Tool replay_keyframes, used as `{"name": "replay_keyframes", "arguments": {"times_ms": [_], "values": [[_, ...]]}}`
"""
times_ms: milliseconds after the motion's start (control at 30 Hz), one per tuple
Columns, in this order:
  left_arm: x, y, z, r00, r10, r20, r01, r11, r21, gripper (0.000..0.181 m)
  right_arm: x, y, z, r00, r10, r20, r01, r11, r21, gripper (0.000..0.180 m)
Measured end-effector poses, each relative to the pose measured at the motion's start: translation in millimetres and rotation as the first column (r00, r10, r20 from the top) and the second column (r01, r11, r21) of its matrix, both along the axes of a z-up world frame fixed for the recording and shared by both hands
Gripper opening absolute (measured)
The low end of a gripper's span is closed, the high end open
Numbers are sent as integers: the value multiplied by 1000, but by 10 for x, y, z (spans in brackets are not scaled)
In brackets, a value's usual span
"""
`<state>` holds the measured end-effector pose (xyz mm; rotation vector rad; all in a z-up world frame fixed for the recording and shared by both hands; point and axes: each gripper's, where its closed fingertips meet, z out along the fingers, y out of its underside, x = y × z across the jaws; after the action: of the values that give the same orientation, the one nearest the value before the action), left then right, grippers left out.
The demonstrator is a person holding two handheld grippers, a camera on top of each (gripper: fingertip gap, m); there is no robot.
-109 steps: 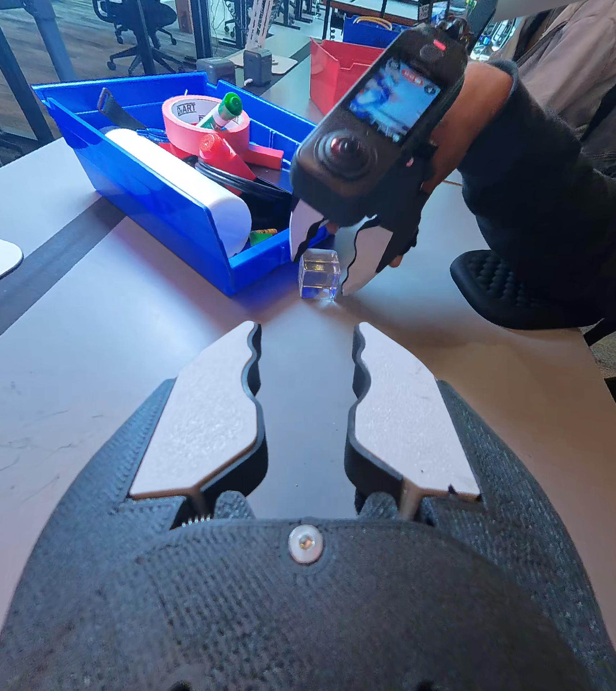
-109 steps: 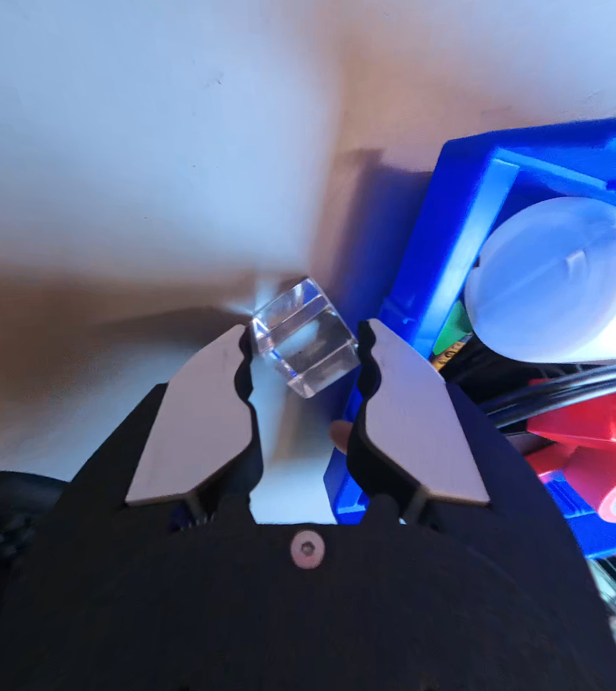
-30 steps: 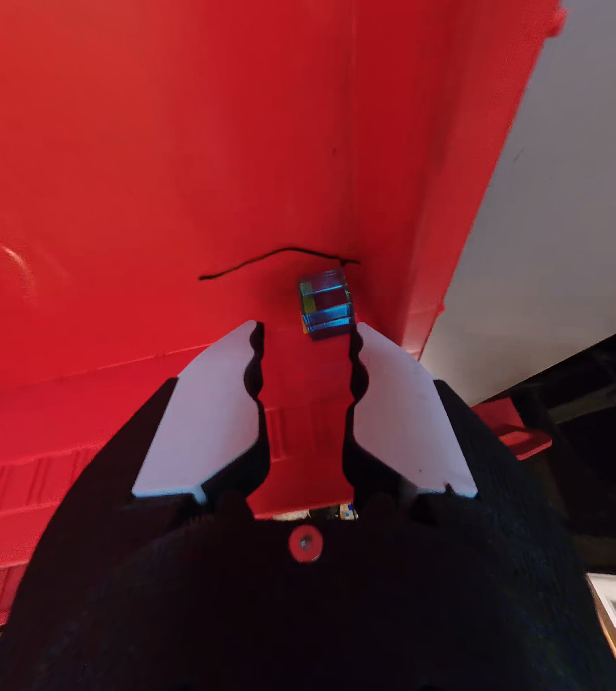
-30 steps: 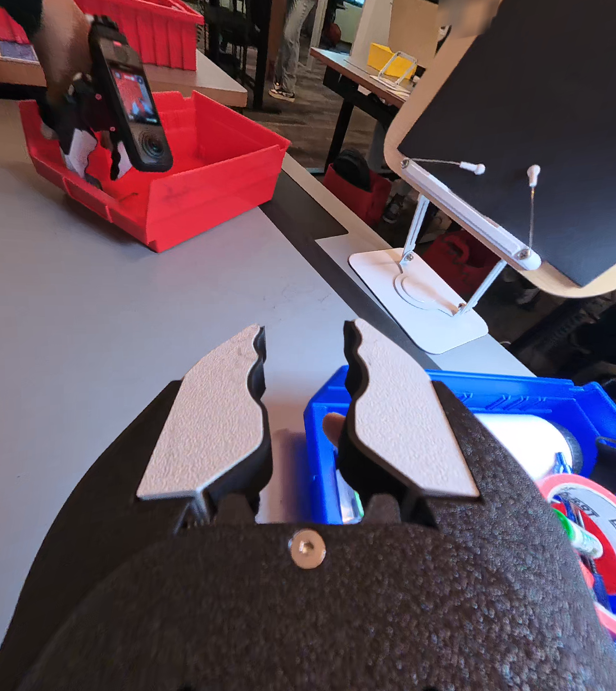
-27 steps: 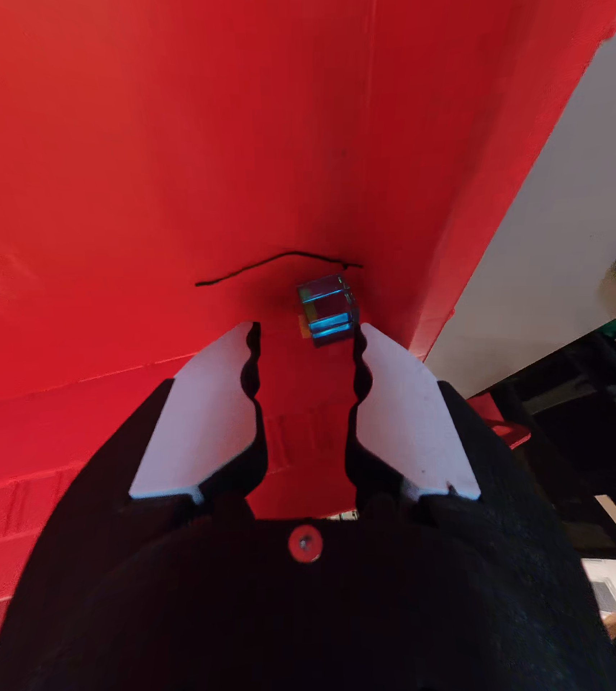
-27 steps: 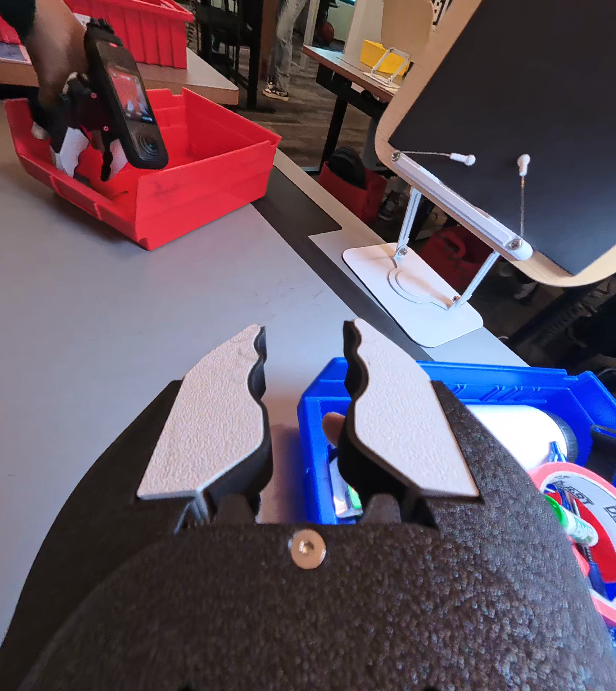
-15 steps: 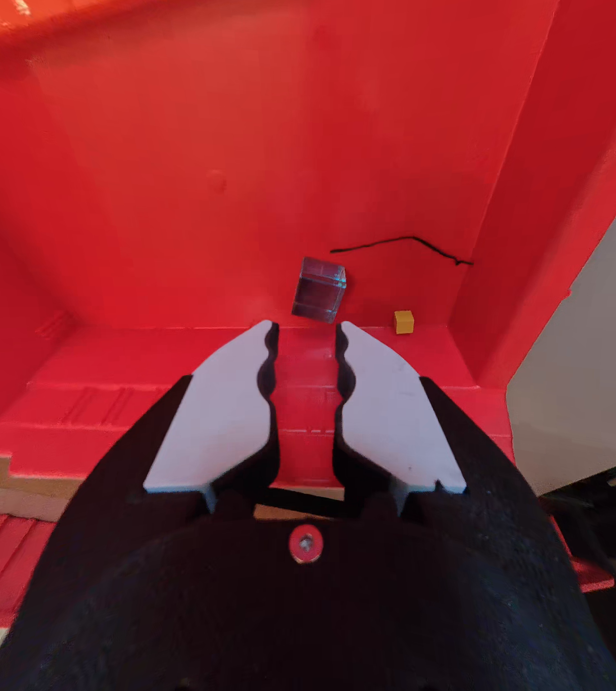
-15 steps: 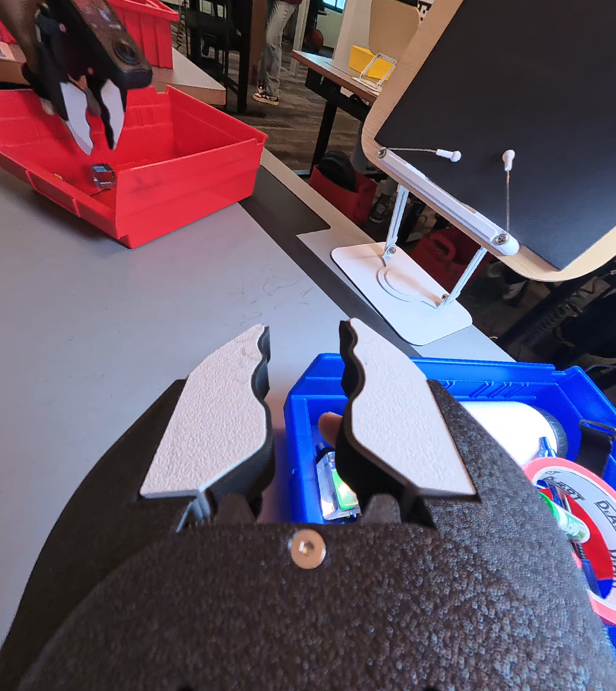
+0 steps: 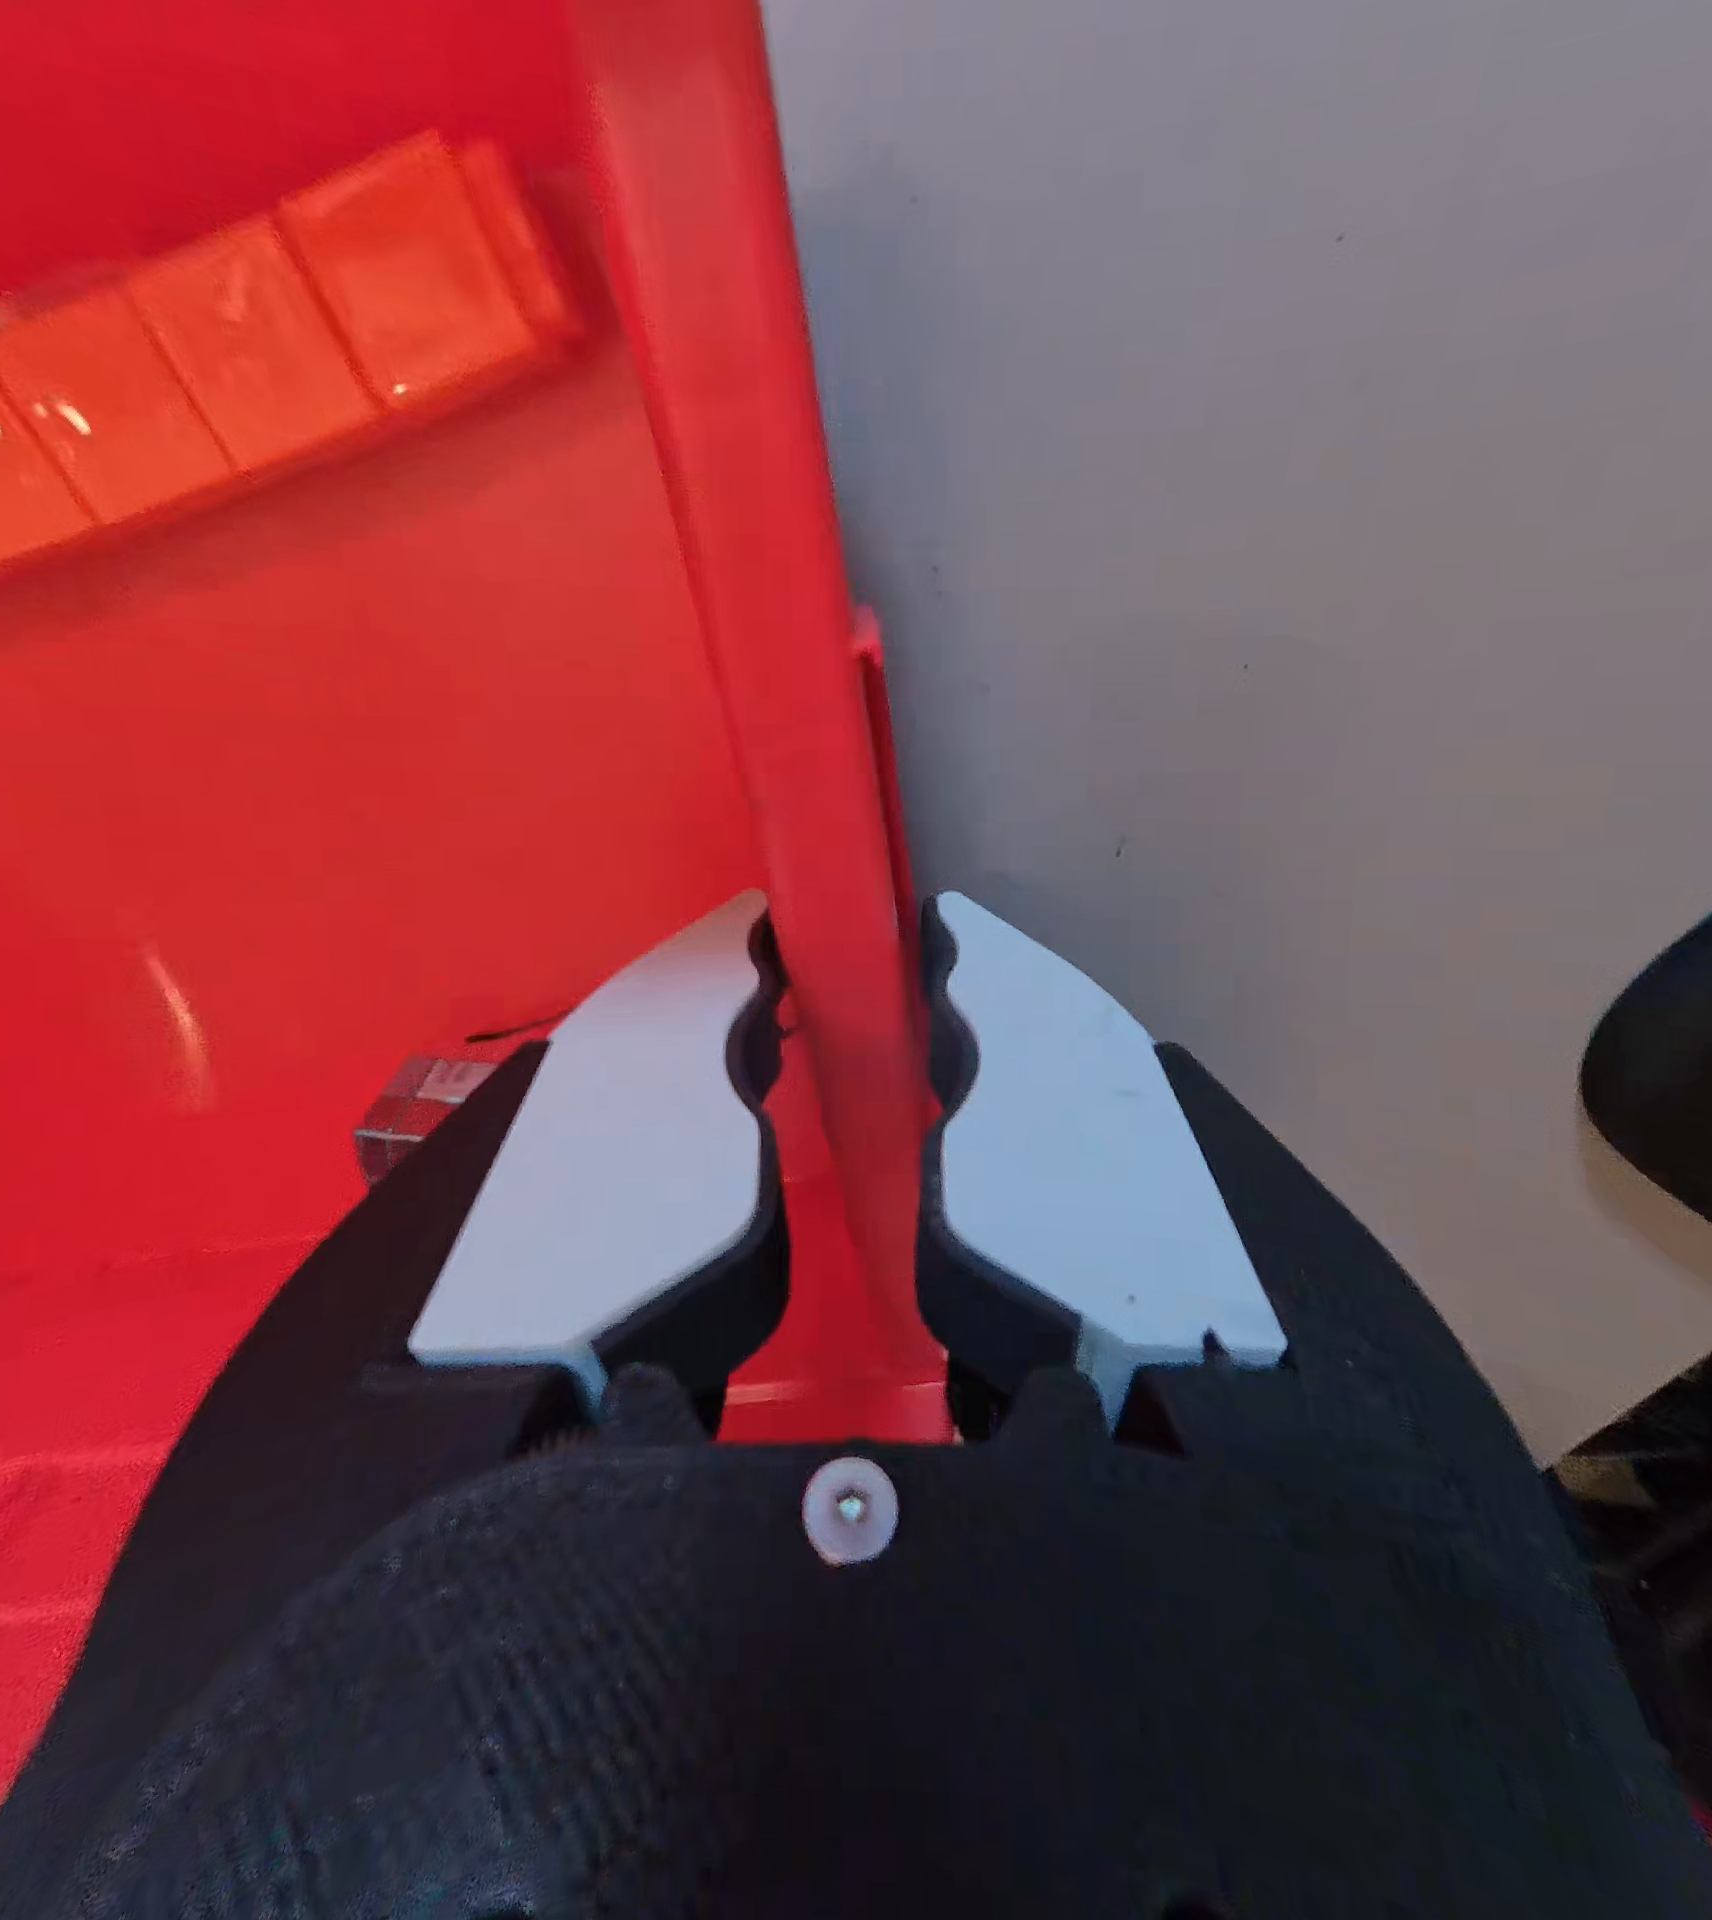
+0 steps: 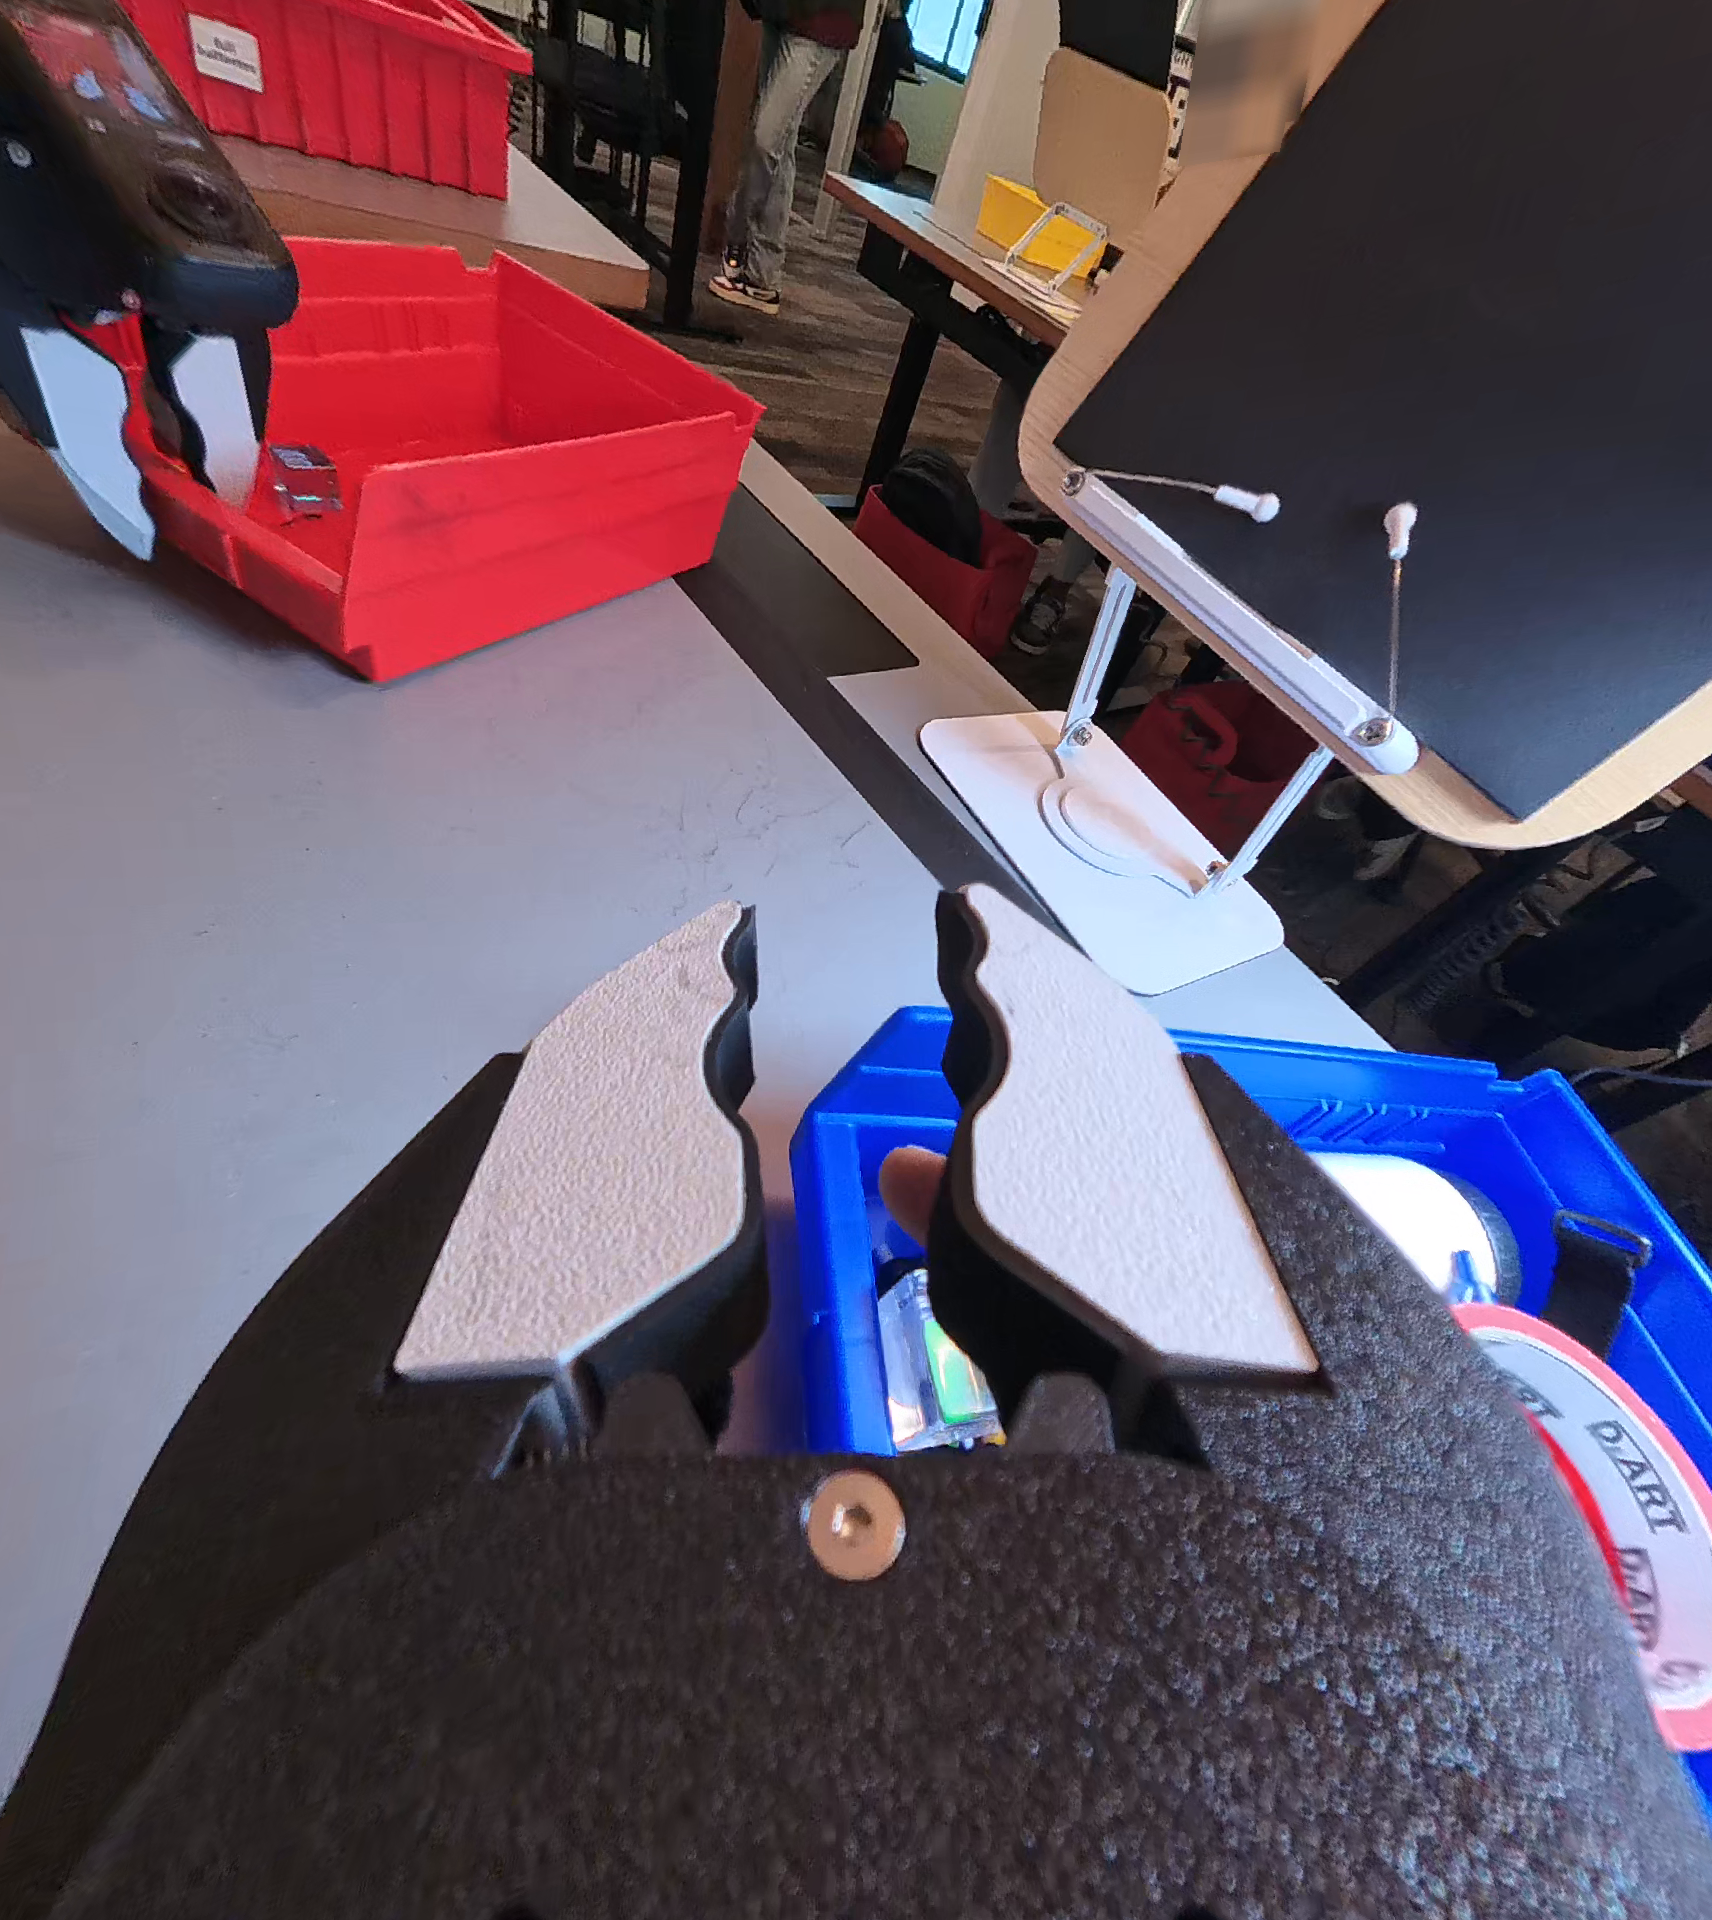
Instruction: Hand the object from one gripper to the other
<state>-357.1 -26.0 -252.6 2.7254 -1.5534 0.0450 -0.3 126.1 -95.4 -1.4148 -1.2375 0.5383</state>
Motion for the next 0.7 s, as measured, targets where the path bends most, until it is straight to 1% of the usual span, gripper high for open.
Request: {"name": "replay_keyframes", "arguments": {"times_ms": [67, 133, 167, 200, 233, 267, 300, 400, 500, 600, 700], "values": [[75, -136, 196, 998, 2, 57, 1, 999, -47, 24, 24, -29, 62, 1000, 0, -9, 1, 1000, 18, 33], [227, -301, 486, 990, -16, 142, 27, 997, -79, 24, 40, -57, 127, 1000, 4, -24, -3, 1000, 28, 32], [292, -338, 615, 984, -24, 176, 36, 997, -69, 24, 43, -63, 156, 999, 5, -33, -4, 999, 33, 31], [305, -301, 707, 982, -23, 189, 29, 999, -27, 25, 41, -64, 173, 999, 6, -39, -4, 999, 34, 30], [233, -189, 752, 986, 5, 164, -12, 999, 38, 25, 33, -65, 181, 999, 7, -44, -6, 999, 32, 30], [99, -70, 754, 991, 58, 119, -69, 994, 89, 25, 20, -68, 180, 999, 10, -46, -9, 1000, 27, 30], [-8, -26, 721, 993, 87, 82, -95, 990, 103, 26, 8, -81, 175, 999, 13, -46, -13, 1000, 21, 30], [88, -119, 622, 995, 27, 93, -35, 996, 83, 25, 15, -135, 189, 1000, 15, -25, -14, 998, 59, 30], [98, -100, 572, 995, 40, 89, -48, 994, 97, 25, 35, -138, 243, 999, 12, -36, -10, 998, 69, 29], [94, -124, 439, 999, 22, 44, -26, 994, 106, 25, 30, -144, 243, 999, 17, -48, -14, 998, 58, 29], [94, -176, 217, 1000, 10, -10, -9, 996, 85, 24, 12, -136, 197, 999, 16, -31, -14, 998, 59, 28]]}}
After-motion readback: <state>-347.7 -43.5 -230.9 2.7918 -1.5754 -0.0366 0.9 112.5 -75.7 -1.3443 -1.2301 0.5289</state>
